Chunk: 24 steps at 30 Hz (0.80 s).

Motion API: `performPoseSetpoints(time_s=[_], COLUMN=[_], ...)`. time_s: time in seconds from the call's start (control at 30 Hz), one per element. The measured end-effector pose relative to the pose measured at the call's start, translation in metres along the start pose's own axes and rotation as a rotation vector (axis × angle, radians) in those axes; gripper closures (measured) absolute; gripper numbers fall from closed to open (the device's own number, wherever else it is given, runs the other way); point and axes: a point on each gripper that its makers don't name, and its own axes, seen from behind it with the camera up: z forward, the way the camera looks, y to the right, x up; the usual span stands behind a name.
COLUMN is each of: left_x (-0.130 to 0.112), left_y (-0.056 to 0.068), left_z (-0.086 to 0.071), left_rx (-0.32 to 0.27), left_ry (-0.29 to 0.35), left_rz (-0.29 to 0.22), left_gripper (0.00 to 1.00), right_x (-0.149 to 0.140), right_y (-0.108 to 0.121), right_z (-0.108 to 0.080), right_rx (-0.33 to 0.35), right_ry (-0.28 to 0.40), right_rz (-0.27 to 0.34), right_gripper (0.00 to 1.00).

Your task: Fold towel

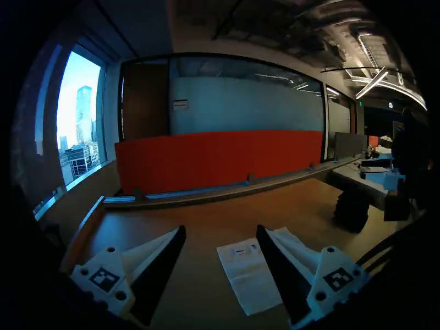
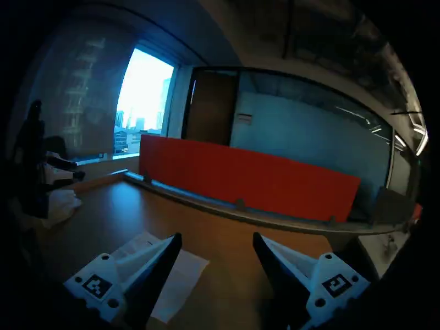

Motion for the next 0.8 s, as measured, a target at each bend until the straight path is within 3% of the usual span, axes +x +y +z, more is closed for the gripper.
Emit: performPoseSetpoints(time_s=[0.47, 0.8], left_x=[-0.053, -0.102], left_y=[0.023, 0.042], left_z=[0.020, 0.037], left_rx=[-0.107, -0.160], left_ry=[-0.112, -0.193], left_rz=[0.059, 0.111], left_gripper=[0.05, 0.05], right_x=[-0.053, -0.101], right_y=[-0.043, -0.065], right_z=[0.018, 0.032], right_rx=[0.151, 0.208], right_ry=[-0.136, -0.208], right_rz=[-0.047, -0.060], right_gripper=[0.00, 0.00])
